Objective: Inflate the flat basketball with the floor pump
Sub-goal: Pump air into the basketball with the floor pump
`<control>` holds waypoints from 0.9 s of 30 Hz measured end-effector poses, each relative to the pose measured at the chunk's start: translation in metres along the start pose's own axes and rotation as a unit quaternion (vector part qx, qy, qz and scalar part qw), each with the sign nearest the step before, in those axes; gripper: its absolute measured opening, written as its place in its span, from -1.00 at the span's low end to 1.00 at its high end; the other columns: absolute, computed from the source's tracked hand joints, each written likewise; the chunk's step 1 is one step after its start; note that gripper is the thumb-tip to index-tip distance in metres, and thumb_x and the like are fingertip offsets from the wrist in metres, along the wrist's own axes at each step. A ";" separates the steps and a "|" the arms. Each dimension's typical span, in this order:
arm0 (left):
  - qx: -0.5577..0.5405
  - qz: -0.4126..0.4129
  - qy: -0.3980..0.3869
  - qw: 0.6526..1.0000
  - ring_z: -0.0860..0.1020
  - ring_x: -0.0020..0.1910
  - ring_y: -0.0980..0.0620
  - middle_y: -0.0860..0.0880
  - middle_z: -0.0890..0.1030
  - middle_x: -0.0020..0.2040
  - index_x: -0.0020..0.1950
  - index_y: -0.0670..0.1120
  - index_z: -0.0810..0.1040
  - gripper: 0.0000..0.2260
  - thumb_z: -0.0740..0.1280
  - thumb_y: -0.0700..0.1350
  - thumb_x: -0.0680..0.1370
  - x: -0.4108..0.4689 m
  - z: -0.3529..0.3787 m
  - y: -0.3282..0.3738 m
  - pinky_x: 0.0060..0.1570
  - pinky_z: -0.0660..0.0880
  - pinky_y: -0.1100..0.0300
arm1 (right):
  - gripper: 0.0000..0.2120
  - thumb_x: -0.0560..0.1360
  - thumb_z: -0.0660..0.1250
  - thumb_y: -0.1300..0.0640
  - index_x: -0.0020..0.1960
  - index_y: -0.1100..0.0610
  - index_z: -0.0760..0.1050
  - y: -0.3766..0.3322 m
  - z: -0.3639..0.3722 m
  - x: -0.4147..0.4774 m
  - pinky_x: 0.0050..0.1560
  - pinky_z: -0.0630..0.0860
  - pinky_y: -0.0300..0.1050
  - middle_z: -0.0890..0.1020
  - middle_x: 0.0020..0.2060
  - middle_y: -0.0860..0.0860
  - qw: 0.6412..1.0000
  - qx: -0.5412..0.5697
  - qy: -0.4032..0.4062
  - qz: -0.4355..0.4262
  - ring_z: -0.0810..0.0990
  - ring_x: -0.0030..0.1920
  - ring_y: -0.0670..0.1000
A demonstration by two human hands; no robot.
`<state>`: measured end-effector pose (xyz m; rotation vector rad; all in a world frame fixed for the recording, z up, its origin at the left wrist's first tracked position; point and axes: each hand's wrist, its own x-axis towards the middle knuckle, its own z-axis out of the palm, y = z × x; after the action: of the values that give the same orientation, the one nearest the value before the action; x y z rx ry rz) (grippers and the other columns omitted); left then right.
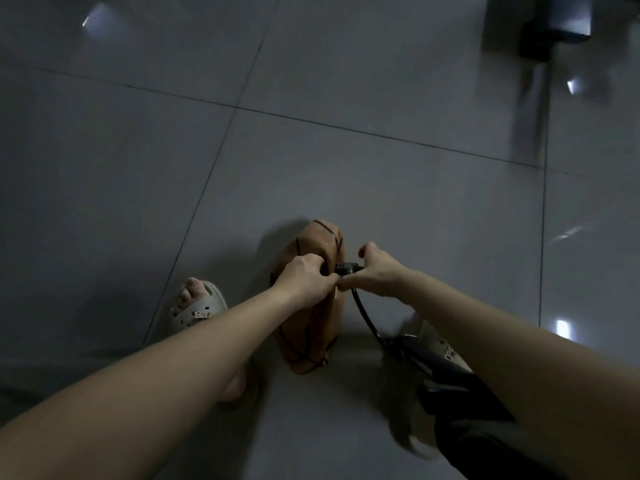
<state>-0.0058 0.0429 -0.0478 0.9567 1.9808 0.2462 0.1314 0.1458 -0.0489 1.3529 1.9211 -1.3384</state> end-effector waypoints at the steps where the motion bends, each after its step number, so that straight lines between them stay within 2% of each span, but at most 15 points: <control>1: 0.007 0.002 0.014 1.000 0.60 -0.24 0.02 -0.02 0.61 -0.21 -0.15 -0.05 0.54 -0.77 0.40 0.09 0.55 -0.002 0.001 0.000 -0.31 0.50 0.14 | -0.08 0.28 0.55 -0.21 0.43 0.18 0.20 0.000 0.001 -0.002 0.15 0.52 0.00 0.41 0.24 0.16 0.999 -0.050 0.001 0.013 0.47 0.21 0.15; 3: 0.031 0.015 0.046 0.998 0.60 -0.23 0.02 -0.01 0.60 -0.20 -0.12 -0.05 0.50 -0.74 0.43 0.12 0.51 -0.005 0.001 0.002 -0.31 0.49 0.14 | -0.08 0.28 0.51 -0.25 0.41 0.19 0.21 -0.002 0.006 -0.006 0.10 0.53 -0.02 0.42 0.21 0.16 0.994 -0.109 -0.003 0.030 0.48 0.18 0.15; 4: 0.048 0.030 0.065 0.996 0.60 -0.20 0.00 0.00 0.59 -0.19 -0.08 -0.04 0.46 -0.71 0.44 0.13 0.49 -0.006 0.002 0.003 -0.28 0.50 0.12 | -0.15 0.31 0.49 -0.23 0.38 0.21 0.26 -0.003 0.009 -0.006 0.04 0.54 -0.04 0.45 0.17 0.15 0.992 -0.126 -0.003 0.028 0.50 0.14 0.13; 7: 0.146 0.124 0.114 0.975 0.63 -0.08 -0.11 -0.04 0.62 -0.07 0.19 -0.01 0.34 -0.60 0.44 0.10 0.50 -0.005 0.000 0.009 -0.12 0.57 0.01 | -0.50 0.43 0.42 -0.17 0.15 0.16 0.39 -0.008 0.013 -0.006 -0.13 0.45 -0.10 0.50 -0.01 0.07 0.988 -0.152 0.017 0.004 0.49 -0.02 0.07; 9: 0.212 0.157 0.086 0.961 0.63 0.04 -0.16 -0.08 0.63 0.06 0.41 0.03 0.34 -0.53 0.39 0.06 0.55 -0.003 -0.006 0.014 -0.05 0.53 0.00 | -0.55 0.48 0.35 -0.14 0.15 0.18 0.42 -0.011 0.015 -0.006 -0.12 0.41 -0.10 0.47 -0.05 0.06 0.986 -0.164 0.026 -0.006 0.46 -0.03 0.07; 10: 0.226 0.155 0.056 0.960 0.61 0.09 -0.16 -0.09 0.62 0.12 0.43 0.04 0.40 -0.56 0.37 0.05 0.57 -0.001 -0.009 0.016 -0.01 0.51 0.00 | -0.54 0.50 0.32 -0.13 0.20 0.20 0.43 -0.011 0.016 -0.006 -0.10 0.41 -0.10 0.46 -0.05 0.06 0.985 -0.171 0.028 -0.009 0.44 -0.02 0.07; 13: 0.201 0.125 -0.021 0.971 0.58 0.17 -0.14 -0.08 0.61 0.19 0.30 0.01 0.59 -0.72 0.31 0.03 0.62 0.008 -0.016 0.020 0.09 0.53 -0.01 | -0.52 0.54 0.28 -0.14 0.27 0.20 0.42 -0.011 0.018 -0.005 -0.09 0.40 -0.09 0.46 -0.03 0.08 0.985 -0.170 0.042 -0.014 0.49 0.04 0.11; 16: 0.182 0.097 -0.067 0.976 0.53 0.27 -0.09 -0.04 0.59 0.30 0.36 0.04 0.56 -0.70 0.26 -0.01 0.64 0.016 -0.022 0.024 0.21 0.49 -0.01 | -0.49 0.53 0.29 -0.15 0.28 0.22 0.39 -0.011 0.020 -0.003 -0.08 0.43 -0.08 0.51 0.06 0.13 0.987 -0.154 0.052 -0.014 0.52 0.16 0.17; 18: 0.187 0.082 -0.098 0.974 0.50 0.31 -0.08 -0.03 0.55 0.37 0.44 0.04 0.50 -0.67 0.24 -0.02 0.67 0.020 -0.026 0.029 0.25 0.45 0.04 | -0.46 0.51 0.33 -0.15 0.30 0.21 0.36 -0.011 0.022 -0.002 -0.11 0.45 -0.08 0.51 0.12 0.15 0.989 -0.140 0.056 -0.008 0.53 0.12 0.16; 22: 0.187 0.075 -0.108 0.973 0.54 0.08 -0.02 -0.04 0.60 0.20 0.32 0.01 0.56 -0.76 0.26 -0.04 0.67 0.022 -0.025 0.030 0.00 0.47 0.09 | -0.34 0.47 0.38 -0.21 0.35 0.20 0.30 -0.010 0.024 -0.002 -0.14 0.45 -0.08 0.43 0.18 0.19 0.993 -0.109 0.051 0.013 0.52 0.02 0.11; 27: 0.178 0.082 -0.083 0.977 0.60 -0.02 -0.04 -0.07 0.64 0.05 0.18 -0.05 0.62 -0.82 0.27 -0.08 0.64 0.019 -0.019 0.024 0.00 0.58 -0.01 | -0.28 0.44 0.37 -0.31 0.31 0.21 0.30 -0.008 0.020 -0.008 -0.17 0.46 -0.08 0.44 0.14 0.17 0.991 -0.098 0.092 -0.005 0.51 -0.04 0.10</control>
<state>-0.0133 0.0762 -0.0367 1.3259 1.8260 -0.1016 0.1250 0.1241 -0.0475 1.4103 2.1212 -1.0269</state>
